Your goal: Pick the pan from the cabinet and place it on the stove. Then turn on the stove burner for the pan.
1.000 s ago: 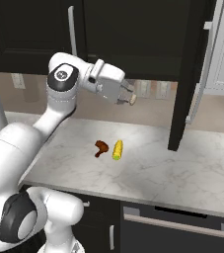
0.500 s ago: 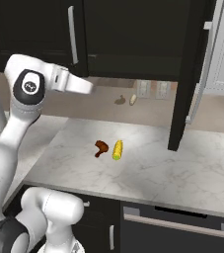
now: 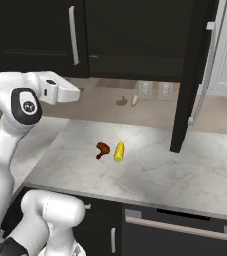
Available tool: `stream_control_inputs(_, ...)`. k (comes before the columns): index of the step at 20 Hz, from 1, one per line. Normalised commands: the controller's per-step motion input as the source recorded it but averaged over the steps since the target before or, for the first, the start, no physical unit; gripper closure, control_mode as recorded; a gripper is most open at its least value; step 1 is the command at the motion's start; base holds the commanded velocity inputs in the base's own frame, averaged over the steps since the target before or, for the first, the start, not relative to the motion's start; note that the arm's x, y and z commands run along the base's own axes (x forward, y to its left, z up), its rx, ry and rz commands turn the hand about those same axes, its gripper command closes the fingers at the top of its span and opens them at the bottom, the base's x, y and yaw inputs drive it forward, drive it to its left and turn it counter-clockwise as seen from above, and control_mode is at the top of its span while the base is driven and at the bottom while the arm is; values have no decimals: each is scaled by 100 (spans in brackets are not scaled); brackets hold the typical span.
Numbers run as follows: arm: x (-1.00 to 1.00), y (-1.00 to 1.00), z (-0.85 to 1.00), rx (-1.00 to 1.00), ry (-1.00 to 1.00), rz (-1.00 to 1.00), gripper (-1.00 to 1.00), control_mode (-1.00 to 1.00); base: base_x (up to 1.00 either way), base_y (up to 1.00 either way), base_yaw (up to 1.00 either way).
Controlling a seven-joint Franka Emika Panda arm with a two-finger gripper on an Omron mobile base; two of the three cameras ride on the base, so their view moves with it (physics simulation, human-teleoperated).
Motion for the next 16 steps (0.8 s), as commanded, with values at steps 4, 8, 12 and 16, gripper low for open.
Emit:
stream_control_inputs(4,45,39,17,4,-42,25,-100,-100,0,0,0)
stream_control_inputs(8,40,20,35,0,-41,19,-100,-100,0,0,0)
stream_control_inputs(12,42,2,41,-3,-25,13,-100,-100,0,0,0)
stream_control_inputs(16,43,14,41,-6,-15,8,-100,-100,0,0,0)
